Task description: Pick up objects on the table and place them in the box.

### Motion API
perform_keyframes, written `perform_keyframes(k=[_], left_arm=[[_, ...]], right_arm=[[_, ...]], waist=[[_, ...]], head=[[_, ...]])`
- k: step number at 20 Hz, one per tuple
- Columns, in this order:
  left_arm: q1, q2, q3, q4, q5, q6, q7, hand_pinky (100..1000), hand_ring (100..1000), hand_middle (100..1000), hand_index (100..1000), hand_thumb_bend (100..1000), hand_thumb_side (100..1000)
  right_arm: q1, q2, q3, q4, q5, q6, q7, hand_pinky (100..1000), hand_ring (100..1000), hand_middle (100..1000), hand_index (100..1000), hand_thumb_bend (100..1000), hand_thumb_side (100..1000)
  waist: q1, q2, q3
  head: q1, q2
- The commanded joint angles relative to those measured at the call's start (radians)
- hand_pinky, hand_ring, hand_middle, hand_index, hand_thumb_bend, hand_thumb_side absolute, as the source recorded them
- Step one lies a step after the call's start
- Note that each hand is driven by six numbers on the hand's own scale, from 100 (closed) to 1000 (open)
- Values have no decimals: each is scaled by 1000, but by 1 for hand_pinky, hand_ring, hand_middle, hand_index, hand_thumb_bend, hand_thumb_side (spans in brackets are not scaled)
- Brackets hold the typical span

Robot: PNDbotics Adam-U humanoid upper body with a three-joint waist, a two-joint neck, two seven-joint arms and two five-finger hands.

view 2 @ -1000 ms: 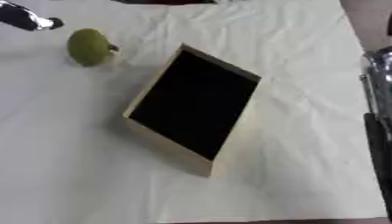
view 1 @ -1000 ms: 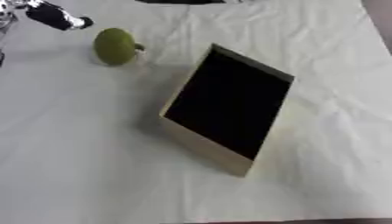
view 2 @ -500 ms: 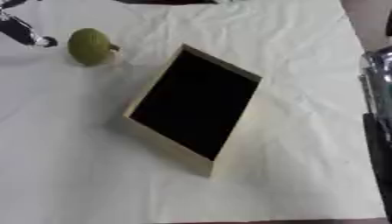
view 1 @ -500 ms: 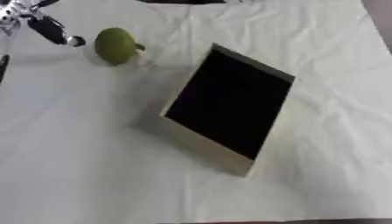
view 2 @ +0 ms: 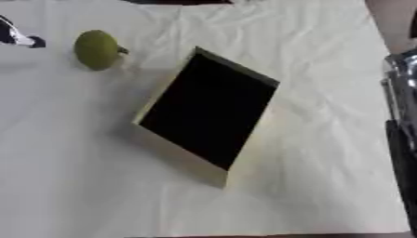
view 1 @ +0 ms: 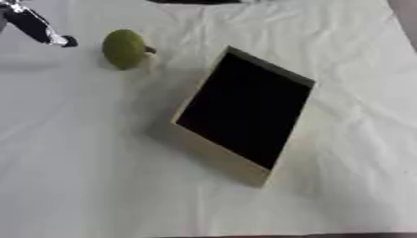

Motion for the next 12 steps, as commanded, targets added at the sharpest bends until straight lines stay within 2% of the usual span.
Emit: perform_keyframes(k=[1,6,10,12], left_arm=[[-28,25,2,-15,9,-13,-53,875,873,830,918,514,100],[-24,13,-18,-26,57,-18,-119,872,873,833,923,527,100],[-22,9,-26,-36,78,-15,-138,851,859,828,926,538,100],[-20,-16,-33,-36,95,-15,-144,848,857,828,927,538,100]], right_arm=[[-10,-10,-5,-16,-4,1,-3,791,676,696,836,406,632],[-10,-6,-4,-16,-4,3,-7,791,676,696,836,407,631],[-12,-2,-4,-16,-5,3,-8,791,676,696,835,407,631],[-14,5,-3,-16,-6,3,-8,791,676,696,835,407,631]], waist=[[1,-28,0],[5,-28,-1],[5,-27,-5],[7,-26,-11]], head=[[2,5],[5,7],[10,7],[15,7]])
